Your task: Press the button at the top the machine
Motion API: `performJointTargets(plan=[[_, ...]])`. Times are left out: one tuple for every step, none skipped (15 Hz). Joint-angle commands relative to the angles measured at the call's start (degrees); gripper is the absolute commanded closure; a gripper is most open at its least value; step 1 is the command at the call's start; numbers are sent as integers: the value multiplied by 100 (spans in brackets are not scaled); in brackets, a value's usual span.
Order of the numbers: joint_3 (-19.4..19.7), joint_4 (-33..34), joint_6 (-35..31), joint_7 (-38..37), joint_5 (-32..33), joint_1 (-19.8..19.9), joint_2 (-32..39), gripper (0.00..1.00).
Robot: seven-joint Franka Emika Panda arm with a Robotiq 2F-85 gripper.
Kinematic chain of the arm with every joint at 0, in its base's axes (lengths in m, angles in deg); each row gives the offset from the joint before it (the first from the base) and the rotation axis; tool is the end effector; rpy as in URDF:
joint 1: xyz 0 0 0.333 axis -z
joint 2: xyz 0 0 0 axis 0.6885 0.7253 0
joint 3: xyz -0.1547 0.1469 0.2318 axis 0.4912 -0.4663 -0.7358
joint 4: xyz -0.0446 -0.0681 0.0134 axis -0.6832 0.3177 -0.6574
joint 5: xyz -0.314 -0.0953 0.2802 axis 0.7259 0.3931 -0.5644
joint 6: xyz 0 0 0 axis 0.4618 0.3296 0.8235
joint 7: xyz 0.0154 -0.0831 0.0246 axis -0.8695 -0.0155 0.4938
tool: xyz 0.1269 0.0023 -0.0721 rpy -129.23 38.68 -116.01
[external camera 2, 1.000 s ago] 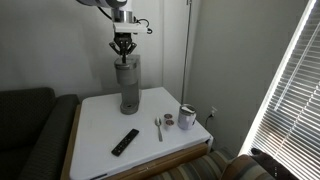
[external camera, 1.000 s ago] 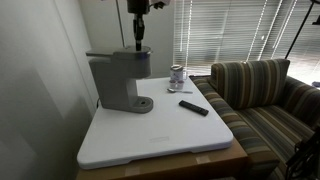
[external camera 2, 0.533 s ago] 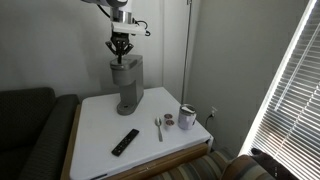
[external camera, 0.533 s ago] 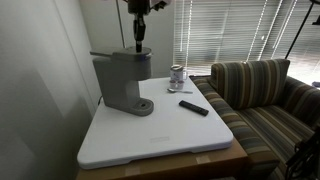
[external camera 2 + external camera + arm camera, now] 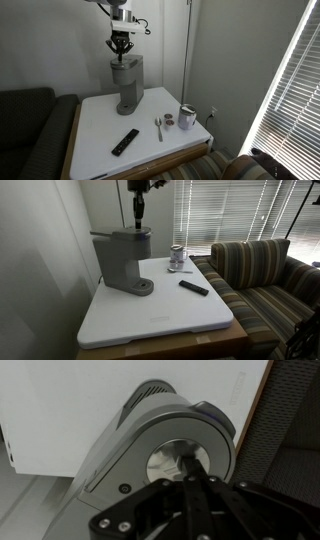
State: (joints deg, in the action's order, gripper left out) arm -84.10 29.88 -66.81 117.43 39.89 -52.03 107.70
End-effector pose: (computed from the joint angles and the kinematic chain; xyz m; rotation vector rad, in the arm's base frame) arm 0.8157 0.1745 0.3395 -2.5437 -1.6068 -0.1166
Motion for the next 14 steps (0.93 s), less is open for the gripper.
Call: performJointTargets(plan=[[81, 9, 78, -132, 80, 1, -236, 100], [94, 60, 84, -143, 101, -5, -267, 100], [103, 103, 123, -196, 118, -14, -314, 100], [106, 110, 189, -274, 125, -21, -382, 100], [105, 115, 256, -324, 129, -32, -442, 100], [106, 122, 316, -380, 135, -41, -496, 100], [110, 118, 366, -444, 142, -52, -542, 100], [106, 126, 399, -474, 146, -61, -565, 100], [102, 120, 459, -522, 147, -63, -605, 100], [96, 114, 506, -538, 144, -64, -619, 100], [89, 115, 549, -537, 143, -71, -624, 100], [94, 115, 583, -498, 159, -85, -626, 93], [88, 114, 614, -522, 150, -90, -622, 72], [77, 112, 672, -528, 137, -93, -625, 67]])
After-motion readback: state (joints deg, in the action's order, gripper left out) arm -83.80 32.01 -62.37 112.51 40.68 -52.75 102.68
